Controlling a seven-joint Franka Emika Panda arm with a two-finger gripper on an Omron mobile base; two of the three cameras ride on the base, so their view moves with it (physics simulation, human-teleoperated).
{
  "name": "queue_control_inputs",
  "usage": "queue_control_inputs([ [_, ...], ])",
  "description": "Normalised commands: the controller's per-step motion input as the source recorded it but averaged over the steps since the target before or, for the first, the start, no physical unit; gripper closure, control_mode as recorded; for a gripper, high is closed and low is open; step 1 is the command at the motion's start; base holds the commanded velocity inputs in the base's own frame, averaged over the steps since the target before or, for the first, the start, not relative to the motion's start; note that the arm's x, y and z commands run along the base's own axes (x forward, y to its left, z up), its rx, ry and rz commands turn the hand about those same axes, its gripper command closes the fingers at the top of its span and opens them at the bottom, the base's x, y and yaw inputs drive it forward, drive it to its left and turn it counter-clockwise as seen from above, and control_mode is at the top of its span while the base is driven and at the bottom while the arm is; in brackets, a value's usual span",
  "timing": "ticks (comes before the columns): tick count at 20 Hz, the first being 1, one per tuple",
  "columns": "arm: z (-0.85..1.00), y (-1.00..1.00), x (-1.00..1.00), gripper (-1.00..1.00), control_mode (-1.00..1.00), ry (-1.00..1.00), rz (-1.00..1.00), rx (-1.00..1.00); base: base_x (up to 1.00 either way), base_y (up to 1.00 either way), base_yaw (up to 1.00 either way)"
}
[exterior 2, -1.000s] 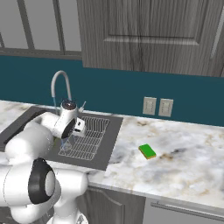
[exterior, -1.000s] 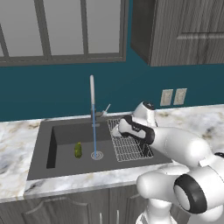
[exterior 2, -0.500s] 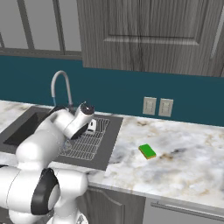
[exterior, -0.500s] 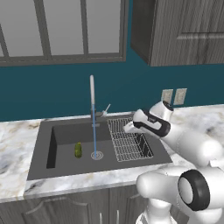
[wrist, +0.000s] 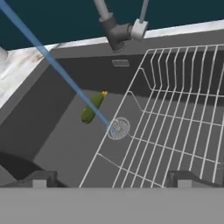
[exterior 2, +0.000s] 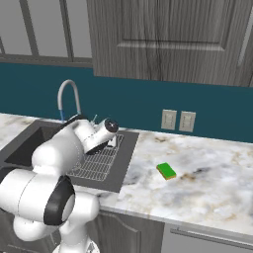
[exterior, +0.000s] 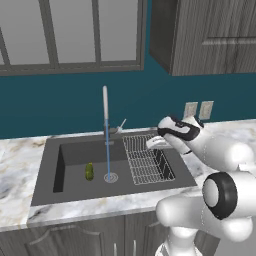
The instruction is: Turn on the sink faucet. Then move the cucumber from the counter to the sink. Turn off the sink. Move the vegetable from the sink to the pot next to the stove. Finally move the pot to the front right burner.
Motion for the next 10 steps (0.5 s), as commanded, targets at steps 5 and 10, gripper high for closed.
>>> queue_control_inputs([
  [5, 0.0, -0.12, 0.24, -1.0, -1.0, -0.18, 0.17, 0.01, 0.0, 0.0, 0.0],
  [10, 0.03, -0.01, 0.41, -1.0, -1.0, -0.18, 0.18, 0.0, 0.0, 0.0, 0.0],
])
